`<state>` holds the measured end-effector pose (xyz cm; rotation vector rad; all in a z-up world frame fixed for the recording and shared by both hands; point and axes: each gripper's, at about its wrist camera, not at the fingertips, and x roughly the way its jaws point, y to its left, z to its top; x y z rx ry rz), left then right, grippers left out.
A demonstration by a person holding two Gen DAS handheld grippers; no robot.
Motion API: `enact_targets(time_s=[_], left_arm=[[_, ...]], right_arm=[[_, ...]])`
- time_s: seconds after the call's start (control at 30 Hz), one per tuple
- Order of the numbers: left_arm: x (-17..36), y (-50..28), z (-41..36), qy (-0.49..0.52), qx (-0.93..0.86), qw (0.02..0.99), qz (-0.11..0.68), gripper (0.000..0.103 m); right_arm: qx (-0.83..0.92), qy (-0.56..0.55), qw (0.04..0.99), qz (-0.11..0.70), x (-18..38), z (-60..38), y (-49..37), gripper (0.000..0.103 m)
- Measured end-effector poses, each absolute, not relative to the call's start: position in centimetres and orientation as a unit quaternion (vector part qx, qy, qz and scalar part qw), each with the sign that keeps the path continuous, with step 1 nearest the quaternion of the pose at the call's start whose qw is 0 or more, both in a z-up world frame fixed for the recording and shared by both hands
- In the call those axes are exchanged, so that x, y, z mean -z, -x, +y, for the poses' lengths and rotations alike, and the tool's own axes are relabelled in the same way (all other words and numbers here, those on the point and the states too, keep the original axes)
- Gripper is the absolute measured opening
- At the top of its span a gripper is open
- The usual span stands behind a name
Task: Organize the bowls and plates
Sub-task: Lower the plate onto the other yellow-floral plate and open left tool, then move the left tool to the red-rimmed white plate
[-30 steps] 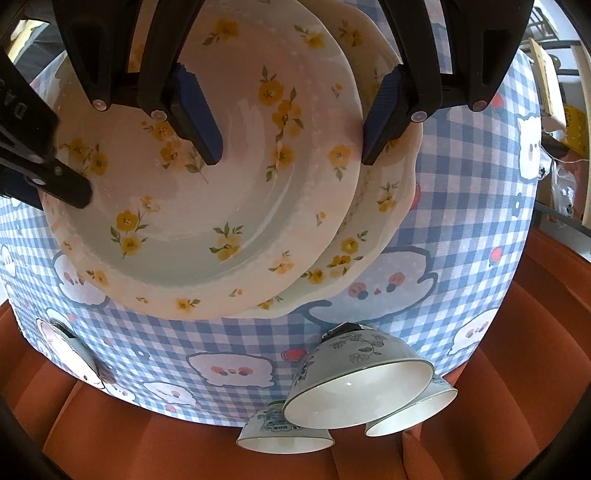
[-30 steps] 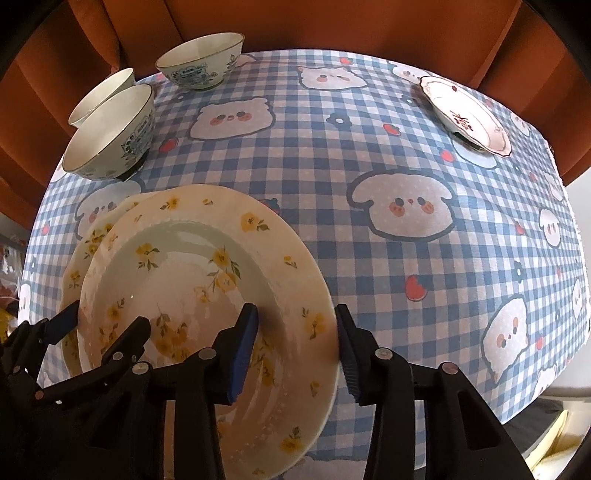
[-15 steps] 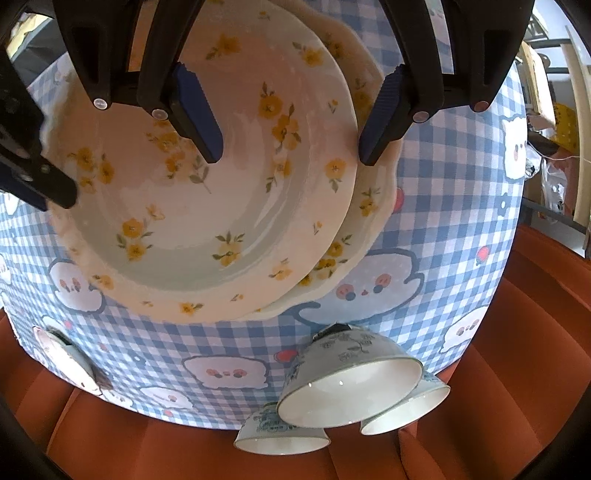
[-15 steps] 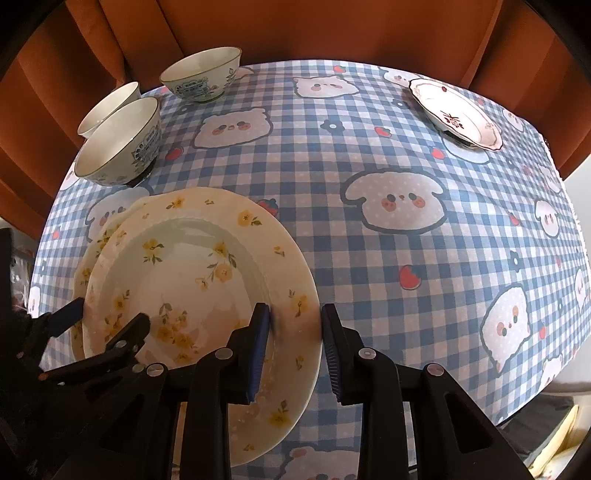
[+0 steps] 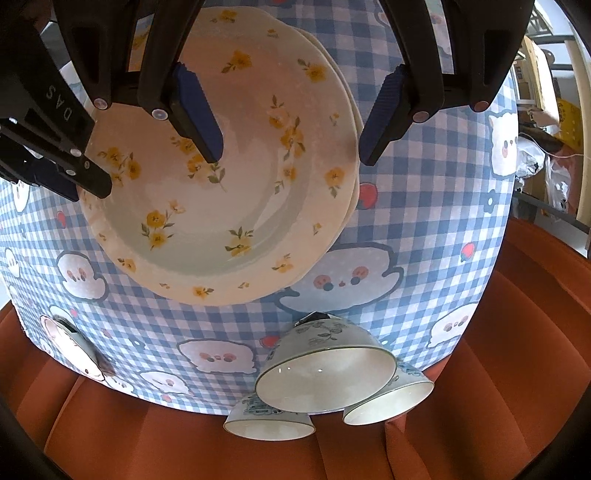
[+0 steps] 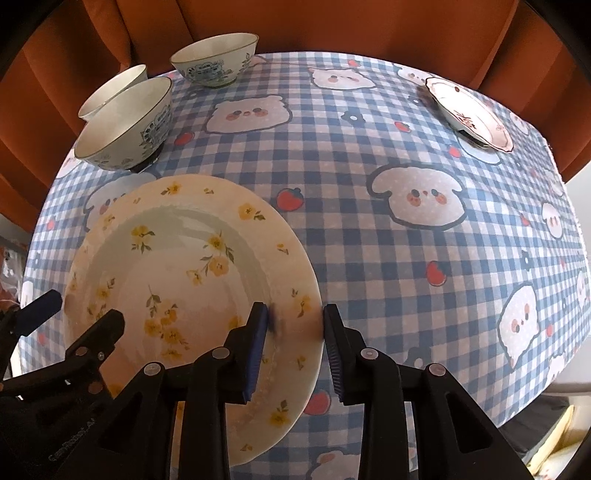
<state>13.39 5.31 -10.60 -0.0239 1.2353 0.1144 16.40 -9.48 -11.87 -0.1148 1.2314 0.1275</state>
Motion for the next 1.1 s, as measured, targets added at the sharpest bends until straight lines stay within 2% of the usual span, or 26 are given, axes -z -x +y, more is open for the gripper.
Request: enact_targets(time_s=[0.33, 0.53, 0.63, 0.7, 1.1], left_arm=[[10.8, -13.0, 5.3, -0.008, -0.033, 0.815, 0.579, 0.078], [10.4, -13.0, 4.3, -0.013, -0.015, 0.819, 0.574, 0.078], [9.3, -12.9, 3.4, -0.011, -0.013, 0.826, 0.563, 0.078], [8.7, -12.9, 2.7, -0.007, -0.014, 0.831, 0.555, 0.078], [5.5, -15.1, -4.4, 0.016, -0.043, 0.853, 0.519, 0.081]], right_arm=[[-0.035, 0.065, 0.825, 0.56, 12.1, -8.7, -15.7, 0.037], [-0.047, 0.014, 0.824, 0.565, 11.3, -10.0, -15.5, 0.038], [-0.054, 0.016, 0.826, 0.561, 10.0, -10.4, -15.1, 0.047], [-0.058, 0.018, 0.834, 0.549, 8.8, -10.9, -14.9, 0.066], [-0.102, 0.03, 0.852, 0.512, 5.3, -17.1, -16.9, 0.069]])
